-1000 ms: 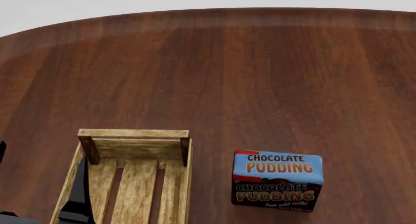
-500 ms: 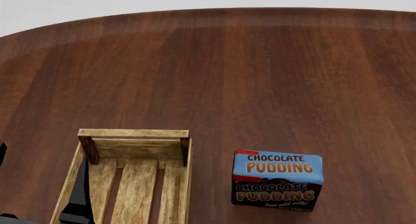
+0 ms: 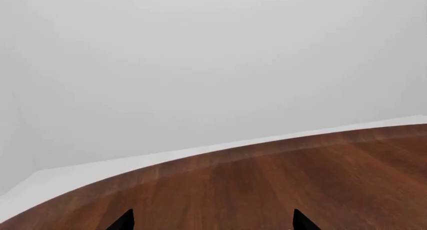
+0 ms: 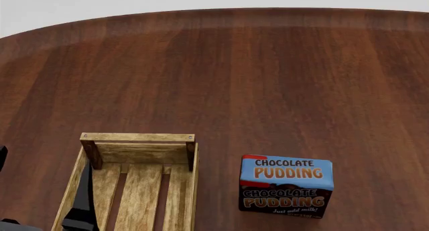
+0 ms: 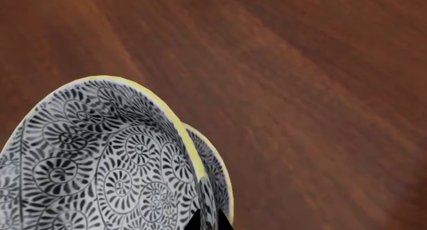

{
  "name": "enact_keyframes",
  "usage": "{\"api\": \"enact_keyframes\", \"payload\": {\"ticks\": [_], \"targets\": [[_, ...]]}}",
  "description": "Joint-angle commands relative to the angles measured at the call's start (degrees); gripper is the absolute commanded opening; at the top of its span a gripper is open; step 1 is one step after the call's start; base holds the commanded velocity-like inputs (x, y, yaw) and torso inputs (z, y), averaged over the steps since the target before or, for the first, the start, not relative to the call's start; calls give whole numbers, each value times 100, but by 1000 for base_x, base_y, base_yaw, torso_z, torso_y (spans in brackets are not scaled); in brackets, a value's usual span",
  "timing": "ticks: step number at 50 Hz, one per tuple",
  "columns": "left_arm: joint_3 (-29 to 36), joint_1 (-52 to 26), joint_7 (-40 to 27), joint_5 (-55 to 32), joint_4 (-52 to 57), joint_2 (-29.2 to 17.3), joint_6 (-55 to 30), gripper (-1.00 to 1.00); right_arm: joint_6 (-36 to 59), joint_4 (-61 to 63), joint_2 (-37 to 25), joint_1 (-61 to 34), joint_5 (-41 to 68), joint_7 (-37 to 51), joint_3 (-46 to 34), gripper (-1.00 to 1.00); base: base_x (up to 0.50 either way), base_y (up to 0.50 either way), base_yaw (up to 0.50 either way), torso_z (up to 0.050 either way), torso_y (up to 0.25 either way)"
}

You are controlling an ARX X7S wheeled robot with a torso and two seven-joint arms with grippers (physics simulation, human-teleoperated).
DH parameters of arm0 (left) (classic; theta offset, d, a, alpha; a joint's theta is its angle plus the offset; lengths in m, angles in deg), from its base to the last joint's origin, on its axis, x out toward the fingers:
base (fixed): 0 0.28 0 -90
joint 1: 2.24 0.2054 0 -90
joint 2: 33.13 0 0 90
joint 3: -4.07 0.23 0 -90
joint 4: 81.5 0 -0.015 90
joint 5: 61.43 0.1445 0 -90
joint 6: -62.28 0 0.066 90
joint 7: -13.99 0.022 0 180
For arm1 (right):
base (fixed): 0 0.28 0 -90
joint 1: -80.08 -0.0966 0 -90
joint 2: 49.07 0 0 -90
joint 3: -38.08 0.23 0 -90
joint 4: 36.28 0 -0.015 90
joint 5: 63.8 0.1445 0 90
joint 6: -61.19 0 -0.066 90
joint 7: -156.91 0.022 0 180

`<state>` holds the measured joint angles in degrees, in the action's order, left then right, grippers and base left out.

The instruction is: Stack the left bowl on the right bowl and place them in the tray.

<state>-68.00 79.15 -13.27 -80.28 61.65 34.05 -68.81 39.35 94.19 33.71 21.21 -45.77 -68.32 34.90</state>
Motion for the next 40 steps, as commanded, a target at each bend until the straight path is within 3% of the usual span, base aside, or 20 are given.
{"api": "enact_keyframes", "payload": {"ticks": [1,28,29,40], "targets": [[41,-57,-37,-17,9,-8,-41,100,-109,-109,-5,-109,-57,115,-167,-100,0,0,0,0,0],[122,18,-85,8,-56,-75,100,100,-321,-252,56,-119,-223,254,-430,-100,0,0,0,0,0],[116,20,-87,1,-50,-77,101,100,-325,-244,49,-127,-225,264,-399,100,0,0,0,0,0],[133,20,-123,-16,-15,-97,89,100,-315,-61,17,-87,-240,294,-344,100,0,0,0,0,0]]}}
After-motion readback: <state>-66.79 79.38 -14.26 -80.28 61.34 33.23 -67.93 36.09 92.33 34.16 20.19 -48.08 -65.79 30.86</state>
